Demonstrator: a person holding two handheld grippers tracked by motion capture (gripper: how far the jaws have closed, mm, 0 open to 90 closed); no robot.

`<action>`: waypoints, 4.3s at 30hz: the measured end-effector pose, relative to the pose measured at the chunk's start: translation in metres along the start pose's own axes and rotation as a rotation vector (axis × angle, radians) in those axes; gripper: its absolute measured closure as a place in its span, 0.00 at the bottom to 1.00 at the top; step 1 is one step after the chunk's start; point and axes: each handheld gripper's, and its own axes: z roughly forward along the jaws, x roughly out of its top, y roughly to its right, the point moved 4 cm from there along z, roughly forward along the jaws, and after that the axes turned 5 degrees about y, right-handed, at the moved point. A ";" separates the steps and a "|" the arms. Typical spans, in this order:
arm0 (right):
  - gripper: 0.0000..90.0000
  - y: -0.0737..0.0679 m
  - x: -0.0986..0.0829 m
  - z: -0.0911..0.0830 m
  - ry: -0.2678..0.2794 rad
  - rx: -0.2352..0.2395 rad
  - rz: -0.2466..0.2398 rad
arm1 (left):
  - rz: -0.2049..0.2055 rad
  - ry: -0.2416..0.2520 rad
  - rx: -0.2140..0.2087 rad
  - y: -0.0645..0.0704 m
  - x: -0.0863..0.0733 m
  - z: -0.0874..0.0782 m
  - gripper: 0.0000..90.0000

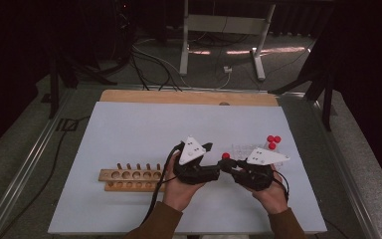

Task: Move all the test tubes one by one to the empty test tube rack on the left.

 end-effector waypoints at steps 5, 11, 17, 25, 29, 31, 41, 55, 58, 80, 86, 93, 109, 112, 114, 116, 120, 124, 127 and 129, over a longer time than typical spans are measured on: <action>0.82 0.000 0.000 0.000 0.004 0.011 0.003 | -0.013 -0.024 -0.017 0.003 -0.005 0.012 0.67; 0.82 0.002 -0.002 0.001 -0.002 0.011 0.006 | -0.018 -0.038 -0.033 0.004 -0.007 0.018 0.79; 0.61 0.004 -0.003 0.001 0.000 0.046 0.032 | -0.036 -0.029 -0.014 0.000 -0.006 0.015 0.79; 0.21 0.013 -0.003 -0.002 0.038 0.015 0.077 | -0.054 -0.006 0.006 -0.007 -0.002 0.007 0.79; 0.06 0.019 -0.004 -0.005 0.057 -0.026 0.091 | -0.065 0.009 0.010 -0.010 0.001 0.002 0.79; 0.02 0.022 -0.004 -0.007 0.061 -0.039 0.098 | -0.067 0.014 0.011 -0.012 0.002 0.000 0.79; 0.00 0.033 -0.005 -0.020 0.094 -0.048 0.110 | -0.080 0.040 0.026 -0.023 0.011 -0.015 0.79; 0.00 0.042 -0.005 -0.035 0.110 -0.085 0.097 | -0.072 0.083 0.082 -0.050 0.020 -0.052 0.79; 0.00 0.044 -0.005 -0.038 0.112 -0.093 0.099 | -0.069 0.091 0.093 -0.054 0.020 -0.061 0.79; 0.00 0.055 -0.007 -0.054 0.132 -0.136 0.111 | -0.087 0.067 0.185 -0.085 0.002 -0.110 0.79; 0.00 0.056 -0.007 -0.055 0.129 -0.137 0.112 | -0.094 0.065 0.196 -0.087 -0.001 -0.121 0.79; 0.00 0.057 -0.007 -0.057 0.133 -0.139 0.114 | -0.087 0.052 0.197 -0.085 -0.005 -0.130 0.79; 0.00 0.056 -0.008 -0.057 0.131 -0.138 0.110 | -0.080 0.028 0.202 -0.083 -0.022 -0.137 0.79; 0.00 0.056 -0.008 -0.058 0.131 -0.138 0.111 | -0.067 0.021 0.199 -0.082 -0.026 -0.136 0.79; 0.00 0.056 -0.008 -0.058 0.131 -0.137 0.111 | -0.064 0.020 0.197 -0.082 -0.028 -0.136 0.79; 0.00 0.056 -0.008 -0.058 0.132 -0.136 0.109 | -0.060 0.019 0.195 -0.081 -0.031 -0.135 0.79; 0.00 0.056 -0.008 -0.058 0.133 -0.135 0.107 | -0.048 0.010 0.191 -0.079 -0.036 -0.133 0.79; 0.00 0.056 -0.008 -0.058 0.133 -0.134 0.106 | -0.042 -0.002 0.192 -0.079 -0.042 -0.131 0.79; 0.00 0.056 -0.008 -0.058 0.129 -0.132 0.104 | -0.045 -0.015 0.191 -0.080 -0.048 -0.130 0.79; 0.00 0.055 -0.008 -0.057 0.128 -0.131 0.103 | -0.048 -0.022 0.193 -0.081 -0.051 -0.129 0.79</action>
